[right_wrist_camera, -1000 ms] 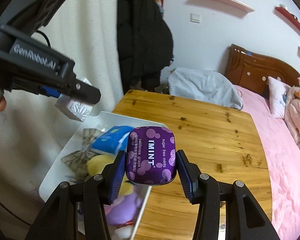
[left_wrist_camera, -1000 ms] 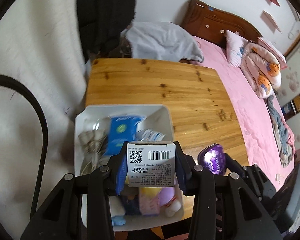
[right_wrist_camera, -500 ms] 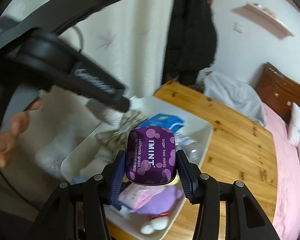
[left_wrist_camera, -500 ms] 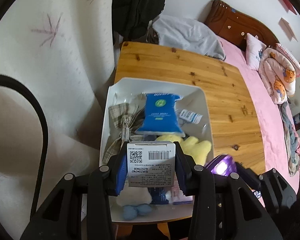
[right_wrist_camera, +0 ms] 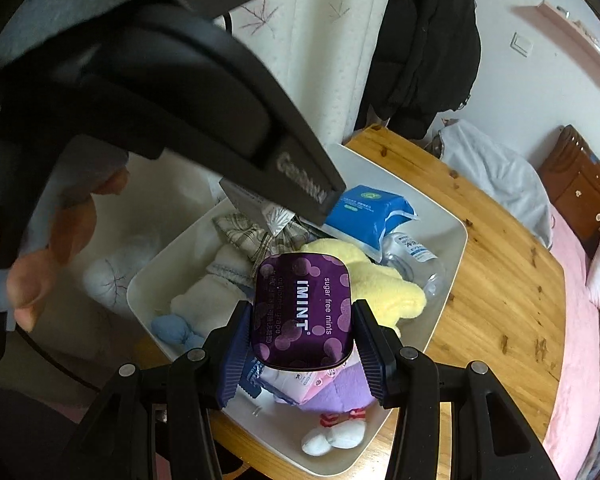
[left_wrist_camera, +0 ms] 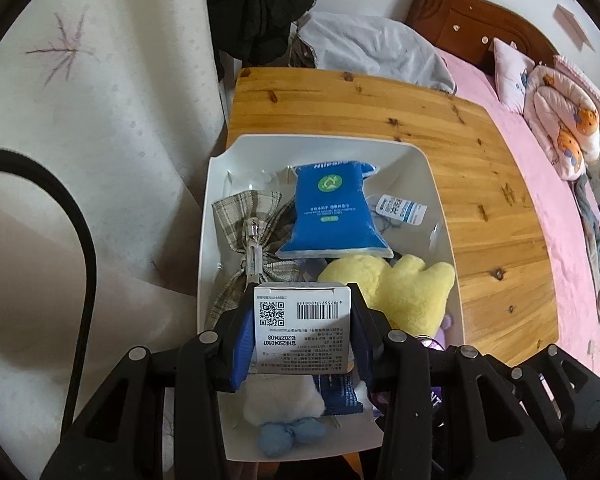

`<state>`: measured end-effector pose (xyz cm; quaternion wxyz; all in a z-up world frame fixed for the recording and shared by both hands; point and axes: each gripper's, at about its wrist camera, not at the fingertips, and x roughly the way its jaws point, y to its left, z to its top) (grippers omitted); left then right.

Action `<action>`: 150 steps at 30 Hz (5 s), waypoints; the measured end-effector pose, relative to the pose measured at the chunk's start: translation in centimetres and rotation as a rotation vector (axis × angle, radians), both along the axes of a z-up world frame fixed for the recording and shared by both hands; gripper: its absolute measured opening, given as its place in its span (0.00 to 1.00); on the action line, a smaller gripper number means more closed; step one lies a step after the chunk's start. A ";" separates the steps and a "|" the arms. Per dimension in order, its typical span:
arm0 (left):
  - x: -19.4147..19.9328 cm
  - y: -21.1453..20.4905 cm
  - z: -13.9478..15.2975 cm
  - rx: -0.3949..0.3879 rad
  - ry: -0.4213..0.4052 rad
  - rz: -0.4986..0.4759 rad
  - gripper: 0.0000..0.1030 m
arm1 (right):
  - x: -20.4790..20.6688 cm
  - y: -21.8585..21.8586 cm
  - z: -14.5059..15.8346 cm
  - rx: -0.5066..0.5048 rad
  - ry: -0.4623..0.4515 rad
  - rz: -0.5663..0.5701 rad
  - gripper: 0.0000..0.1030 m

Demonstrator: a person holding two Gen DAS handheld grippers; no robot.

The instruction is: Organize objects

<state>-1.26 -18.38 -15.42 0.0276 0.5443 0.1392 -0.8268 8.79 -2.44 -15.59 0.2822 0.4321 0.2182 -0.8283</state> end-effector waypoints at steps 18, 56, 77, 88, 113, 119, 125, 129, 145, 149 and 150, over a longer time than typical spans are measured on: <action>-0.1 0.0 -0.3 0.027 -0.027 -0.023 0.68 | 0.2 0.6 0.6 0.004 0.030 -0.040 0.61; 1.9 4.5 8.1 0.052 0.117 -0.106 0.79 | 2.0 8.5 5.7 -0.018 0.194 -0.238 0.68; 2.4 12.9 11.9 -0.033 0.207 -0.087 0.79 | 0.0 20.6 11.2 -0.138 0.202 -0.379 0.74; 2.9 15.7 12.4 -0.065 0.188 -0.049 0.79 | -1.8 26.0 11.8 -0.212 0.117 -0.480 0.77; 1.5 17.1 12.3 -0.157 0.144 0.010 0.79 | -4.9 27.1 12.2 -0.197 0.097 -0.574 0.78; 1.0 17.2 12.3 -0.166 0.145 0.002 0.79 | -5.1 27.0 12.1 -0.191 0.090 -0.578 0.78; 0.7 17.3 12.1 -0.166 0.140 -0.014 0.79 | -5.2 26.7 12.1 -0.180 0.100 -0.570 0.78; 0.5 17.4 11.9 -0.164 0.136 -0.020 0.79 | -5.2 26.7 12.1 -0.179 0.101 -0.570 0.78; 0.4 17.5 11.8 -0.158 0.129 -0.034 0.79 | -5.0 27.0 11.7 -0.178 0.088 -0.573 0.78; 0.4 17.5 11.8 -0.161 0.134 -0.038 0.79 | -5.1 27.2 11.5 -0.179 0.081 -0.576 0.78; 0.4 17.5 11.8 -0.162 0.137 -0.040 0.79 | -5.0 27.3 11.5 -0.179 0.078 -0.577 0.78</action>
